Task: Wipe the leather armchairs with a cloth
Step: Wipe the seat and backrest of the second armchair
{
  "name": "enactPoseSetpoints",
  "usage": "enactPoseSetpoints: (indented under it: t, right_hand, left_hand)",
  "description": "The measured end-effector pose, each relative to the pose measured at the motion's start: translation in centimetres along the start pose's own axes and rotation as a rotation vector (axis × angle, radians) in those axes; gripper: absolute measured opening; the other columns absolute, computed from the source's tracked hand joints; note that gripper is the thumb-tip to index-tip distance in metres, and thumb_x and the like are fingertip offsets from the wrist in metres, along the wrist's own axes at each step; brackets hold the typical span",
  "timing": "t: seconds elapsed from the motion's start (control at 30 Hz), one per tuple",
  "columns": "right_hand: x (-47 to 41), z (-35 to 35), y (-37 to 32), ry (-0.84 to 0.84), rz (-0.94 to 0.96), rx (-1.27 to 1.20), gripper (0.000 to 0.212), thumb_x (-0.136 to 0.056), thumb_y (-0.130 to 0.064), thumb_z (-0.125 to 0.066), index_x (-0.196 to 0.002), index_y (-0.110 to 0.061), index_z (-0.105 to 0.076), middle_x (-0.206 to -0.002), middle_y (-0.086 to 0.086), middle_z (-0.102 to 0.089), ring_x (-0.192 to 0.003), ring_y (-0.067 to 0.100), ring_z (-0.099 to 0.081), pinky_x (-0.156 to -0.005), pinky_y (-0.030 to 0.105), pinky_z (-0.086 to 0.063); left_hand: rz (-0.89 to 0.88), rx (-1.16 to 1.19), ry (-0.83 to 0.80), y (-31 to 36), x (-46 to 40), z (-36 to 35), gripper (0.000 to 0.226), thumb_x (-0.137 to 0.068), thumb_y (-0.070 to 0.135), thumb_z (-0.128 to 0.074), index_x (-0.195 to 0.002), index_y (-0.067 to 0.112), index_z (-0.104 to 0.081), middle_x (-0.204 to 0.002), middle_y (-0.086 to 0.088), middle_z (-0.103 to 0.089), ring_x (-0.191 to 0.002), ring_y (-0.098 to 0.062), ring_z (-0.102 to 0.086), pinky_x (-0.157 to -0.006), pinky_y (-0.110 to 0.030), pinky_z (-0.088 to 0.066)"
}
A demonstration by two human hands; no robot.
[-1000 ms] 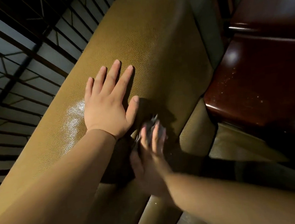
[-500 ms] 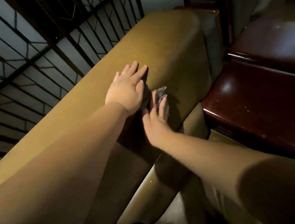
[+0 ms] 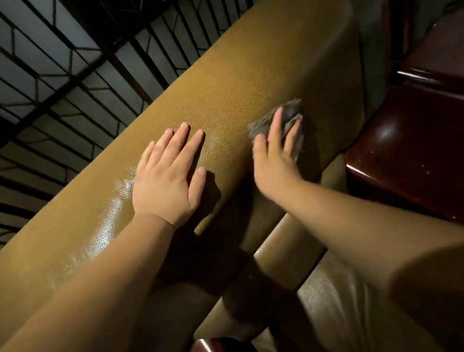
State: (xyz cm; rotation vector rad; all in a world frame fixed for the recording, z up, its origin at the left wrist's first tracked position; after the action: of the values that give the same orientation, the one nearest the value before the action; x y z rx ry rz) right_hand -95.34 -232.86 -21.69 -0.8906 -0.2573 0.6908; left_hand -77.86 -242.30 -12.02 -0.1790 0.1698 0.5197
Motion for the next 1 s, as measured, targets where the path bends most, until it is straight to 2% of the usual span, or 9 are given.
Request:
enactPoseSetpoints:
  t: [0.07,0.17,0.23,0.3,0.4,0.57,0.67,0.8,1.0]
  right_hand:
    - [-1.5,-0.2,0.7,-0.021,-0.061,0.033,0.075,-0.093,-0.034,0.019,-0.145,-0.007,-0.027,-0.168,0.03,0.015,-0.148,0.062,0.017,-0.117,0.079,-0.001]
    - [4.1,-1.7,-2.8,-0.013,0.276,0.054,0.04,-0.099,-0.02,-0.009,-0.132,-0.007,-0.029,-0.165,0.038,0.002,-0.144,0.071,0.009,-0.11,0.086,-0.009]
    - [9.2,-3.8,-2.8,-0.285,0.274,-0.042,0.063,-0.102,-0.047,-0.018,-0.159,-0.021,-0.009,-0.167,0.018,0.029,-0.151,0.05,0.027,-0.12,0.074,-0.005]
    - [11.4,-4.6,-1.5,-0.422,0.243,-0.067,0.077,-0.094,-0.069,-0.015,-0.16,-0.043,0.014,-0.162,0.002,0.044,-0.151,0.041,0.035,-0.125,0.065,-0.004]
    - [7.8,-3.8,-0.7,-0.267,0.242,0.015,0.068,-0.096,-0.065,-0.014,-0.155,-0.051,0.019,-0.166,0.007,0.035,-0.152,0.046,0.029,-0.122,0.07,-0.002]
    - [3.0,-2.3,-0.6,0.087,-0.044,-0.158,0.071,-0.101,-0.056,-0.011,-0.166,-0.03,0.005,-0.171,0.015,0.022,-0.157,0.042,0.018,-0.124,0.066,0.002]
    - [8.3,-5.4,-2.6,0.023,0.126,-0.176,0.072,-0.105,-0.051,-0.019,-0.166,-0.018,-0.001,-0.17,0.025,0.016,-0.156,0.045,0.017,-0.125,0.065,-0.003]
    - [12.5,-7.5,-2.8,-0.127,0.293,-0.094,0.072,-0.104,-0.062,-0.006,-0.166,-0.025,0.005,-0.169,0.025,0.017,-0.155,0.049,0.018,-0.123,0.068,-0.005]
    - [2.8,-2.2,-2.2,0.23,-0.043,-0.396,0.064,-0.105,-0.048,-0.014,-0.166,-0.027,-0.021,-0.174,0.012,0.007,-0.159,0.039,0.009,-0.128,0.054,0.004]
  left_hand:
    - [0.025,-0.033,0.02,-0.1,0.1,-0.3,0.067,-0.103,0.055,-0.032,-0.165,0.03,-0.031,-0.172,-0.001,-0.03,-0.159,-0.03,-0.026,-0.128,-0.054,-0.02]
    - [0.069,-0.086,0.014,-0.3,0.0,-0.6,0.07,-0.101,0.058,-0.033,-0.166,0.031,-0.03,-0.172,-0.002,-0.029,-0.158,-0.035,-0.026,-0.127,-0.061,-0.017]
    - [0.079,-0.101,-0.015,0.0,0.1,-0.9,0.072,-0.1,0.059,-0.032,-0.167,0.032,-0.027,-0.173,-0.002,-0.026,-0.158,-0.038,-0.025,-0.126,-0.064,-0.014]
    - [0.082,-0.112,-0.025,0.2,0.2,-1.0,0.073,-0.1,0.06,-0.032,-0.167,0.032,-0.025,-0.174,-0.002,-0.025,-0.158,-0.04,-0.024,-0.126,-0.065,-0.013]
    - [0.088,-0.133,-0.008,0.1,-0.1,-0.7,0.074,-0.1,0.061,-0.034,-0.167,0.032,-0.024,-0.174,-0.002,-0.025,-0.158,-0.04,-0.024,-0.125,-0.066,-0.015]
    - [0.099,-0.147,0.021,0.2,0.0,-1.3,0.075,-0.1,0.061,-0.035,-0.167,0.032,-0.023,-0.174,-0.002,-0.024,-0.158,-0.038,-0.024,-0.125,-0.064,-0.018]
    - [0.103,-0.136,0.014,-0.1,0.1,-1.4,0.074,-0.099,0.061,-0.034,-0.167,0.033,-0.023,-0.174,-0.002,-0.024,-0.158,-0.038,-0.024,-0.125,-0.063,-0.019]
    - [0.112,-0.139,0.015,-0.6,0.4,-1.5,0.075,-0.098,0.06,-0.034,-0.167,0.032,-0.024,-0.174,-0.001,-0.024,-0.158,-0.038,-0.024,-0.125,-0.063,-0.019]
    - [0.11,-0.116,0.015,-0.1,0.1,-1.7,0.074,-0.099,0.059,-0.036,-0.167,0.034,-0.022,-0.175,0.001,-0.022,-0.159,-0.037,-0.022,-0.126,-0.061,-0.017]
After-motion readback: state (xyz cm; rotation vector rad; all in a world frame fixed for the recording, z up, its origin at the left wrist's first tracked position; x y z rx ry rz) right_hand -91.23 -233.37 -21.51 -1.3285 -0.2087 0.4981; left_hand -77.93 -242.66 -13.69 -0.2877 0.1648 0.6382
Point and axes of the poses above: each hand's wrist, its own x-axis away from the middle knuckle, its own z-axis out of the back of the hand, y = z × x, the point moved 7 cm from there along -x, towards the middle knuckle
